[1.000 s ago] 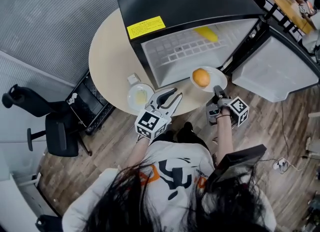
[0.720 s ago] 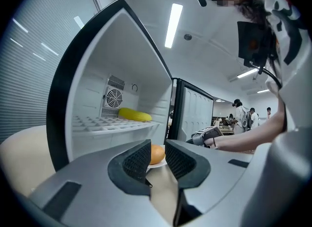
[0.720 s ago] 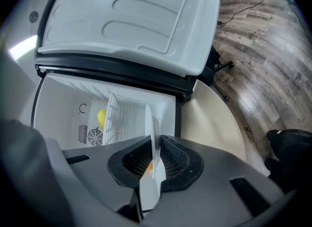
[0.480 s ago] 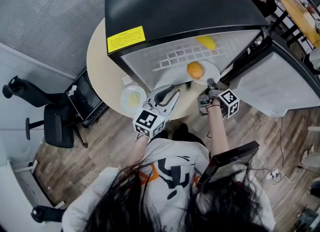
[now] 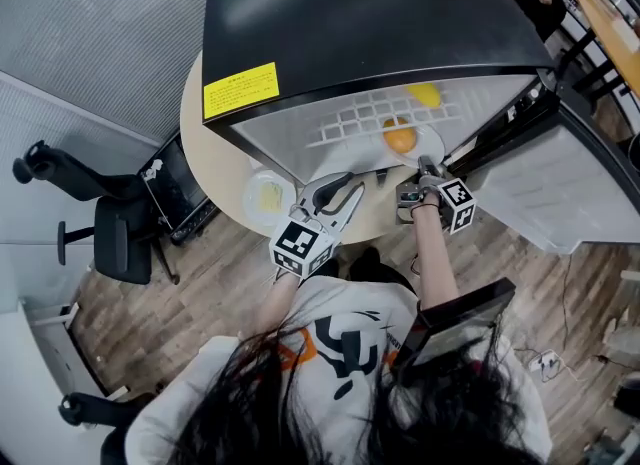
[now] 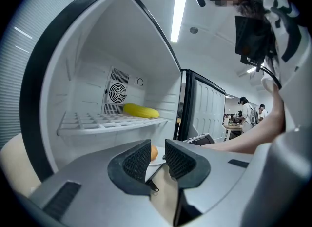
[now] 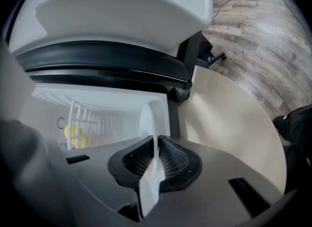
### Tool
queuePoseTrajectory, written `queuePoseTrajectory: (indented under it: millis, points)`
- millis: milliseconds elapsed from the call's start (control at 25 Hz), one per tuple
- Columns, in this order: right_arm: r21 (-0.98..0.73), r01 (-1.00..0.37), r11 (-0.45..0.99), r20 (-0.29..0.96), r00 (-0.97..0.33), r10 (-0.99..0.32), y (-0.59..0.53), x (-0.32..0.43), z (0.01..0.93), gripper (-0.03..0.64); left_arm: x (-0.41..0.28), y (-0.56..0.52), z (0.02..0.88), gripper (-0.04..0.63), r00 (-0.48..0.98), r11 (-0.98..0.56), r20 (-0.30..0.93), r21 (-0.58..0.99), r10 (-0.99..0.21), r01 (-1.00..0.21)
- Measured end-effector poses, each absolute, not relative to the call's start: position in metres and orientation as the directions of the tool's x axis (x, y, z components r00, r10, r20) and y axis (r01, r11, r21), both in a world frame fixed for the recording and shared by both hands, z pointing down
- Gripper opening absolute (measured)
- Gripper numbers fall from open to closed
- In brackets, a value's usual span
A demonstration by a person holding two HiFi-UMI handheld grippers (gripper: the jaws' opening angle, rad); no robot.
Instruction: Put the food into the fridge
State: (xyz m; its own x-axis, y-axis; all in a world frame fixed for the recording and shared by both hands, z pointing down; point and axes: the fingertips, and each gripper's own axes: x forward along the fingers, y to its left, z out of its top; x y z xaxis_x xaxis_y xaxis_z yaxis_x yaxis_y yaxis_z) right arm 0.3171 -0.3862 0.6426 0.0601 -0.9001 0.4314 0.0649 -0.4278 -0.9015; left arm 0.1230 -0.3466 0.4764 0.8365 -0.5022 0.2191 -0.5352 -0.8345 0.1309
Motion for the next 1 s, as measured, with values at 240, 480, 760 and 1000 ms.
queuePoseTrajectory:
  millis: [240, 480, 760, 1000]
  points:
    - [-0.893, 0.053, -0.446, 0.449, 0.081, -0.89, -0.397, 0.32, 0.648, 0.035, 0.116, -0.351, 0.479, 0.098, 0.823, -0.822, 0.233, 0.129, -0.519, -0.555]
    - [-0.89, 0.028, -0.456, 0.456, 0.086, -0.886, -0.414, 0.316, 0.644, 0.035, 0.108, -0.356, 0.48, 0.098, 0.812, -0.811, 0.237, 0.129, -0.533, -0.57]
    - [-0.881, -0.024, -0.472, 0.468, 0.088, -0.879, -0.436, 0.316, 0.638, 0.035, 0.099, -0.358, 0.48, 0.098, 0.808, -0.808, 0.24, 0.125, -0.538, -0.576]
    - [-0.867, -0.167, -0.469, 0.464, 0.07, -0.883, -0.443, 0.312, 0.629, 0.06, 0.087, -0.363, 0.477, 0.098, 0.799, -0.799, 0.235, 0.12, -0.553, -0.589]
